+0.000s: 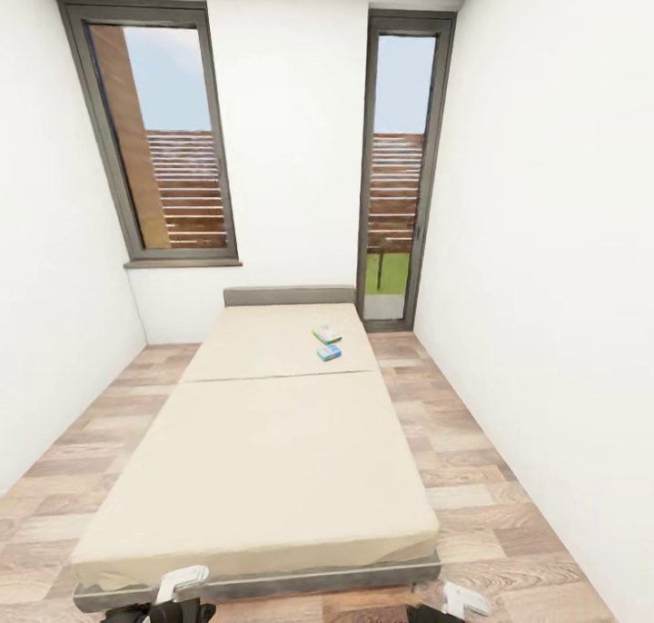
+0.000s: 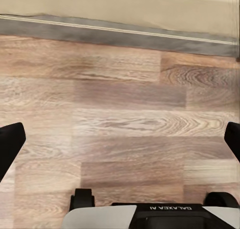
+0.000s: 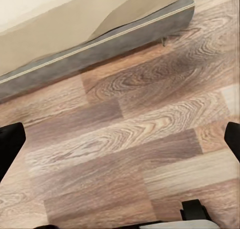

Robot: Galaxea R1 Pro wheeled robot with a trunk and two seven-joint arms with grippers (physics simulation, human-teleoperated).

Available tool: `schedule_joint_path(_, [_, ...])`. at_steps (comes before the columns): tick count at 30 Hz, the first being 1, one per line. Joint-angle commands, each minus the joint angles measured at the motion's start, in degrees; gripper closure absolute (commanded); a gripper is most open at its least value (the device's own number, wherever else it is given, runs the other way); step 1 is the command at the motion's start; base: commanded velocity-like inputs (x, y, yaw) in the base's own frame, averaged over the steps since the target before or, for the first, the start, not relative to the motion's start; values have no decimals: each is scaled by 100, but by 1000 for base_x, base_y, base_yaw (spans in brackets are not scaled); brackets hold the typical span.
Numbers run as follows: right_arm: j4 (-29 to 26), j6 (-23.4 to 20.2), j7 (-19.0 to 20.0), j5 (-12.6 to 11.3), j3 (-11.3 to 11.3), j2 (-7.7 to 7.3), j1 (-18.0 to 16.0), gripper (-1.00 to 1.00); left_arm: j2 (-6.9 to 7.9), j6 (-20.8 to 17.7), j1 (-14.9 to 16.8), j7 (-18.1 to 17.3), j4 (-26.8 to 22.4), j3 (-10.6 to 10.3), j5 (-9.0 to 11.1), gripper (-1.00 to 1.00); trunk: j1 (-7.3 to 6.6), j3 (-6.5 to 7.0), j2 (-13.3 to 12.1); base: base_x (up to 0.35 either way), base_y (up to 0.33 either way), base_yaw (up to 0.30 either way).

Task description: Put all the toys in the child's room - the three board games (two on the bed and one on the table), the two jigsaw puzzles on the table, and the tennis ball on the table - inside the toy box on the table in the child's room.

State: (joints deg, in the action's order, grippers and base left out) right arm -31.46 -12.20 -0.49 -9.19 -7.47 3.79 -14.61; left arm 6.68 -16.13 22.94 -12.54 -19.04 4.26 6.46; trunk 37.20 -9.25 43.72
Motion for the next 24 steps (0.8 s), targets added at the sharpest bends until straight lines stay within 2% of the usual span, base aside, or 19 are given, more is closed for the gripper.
schedule_joint_path(1, [-10,-29,-5,-55,-20,5,-3,-100,-1,-58,0,-18,-12,32,58,-100,-21,9,-35,0,0,-277])
schedule_joint_path(17, [22,-13,-7,-55,-15,14,1,-100,-8,-49,-6,-20,-12,21,58,-100,-373,295,-676,0,0,-277])
schedule_joint_path(24, [27,20,-17,1,2,20,2,-100,-22,-24,-8,-17,-12,9,49,-100,-373,287,-676,17,0,-185])
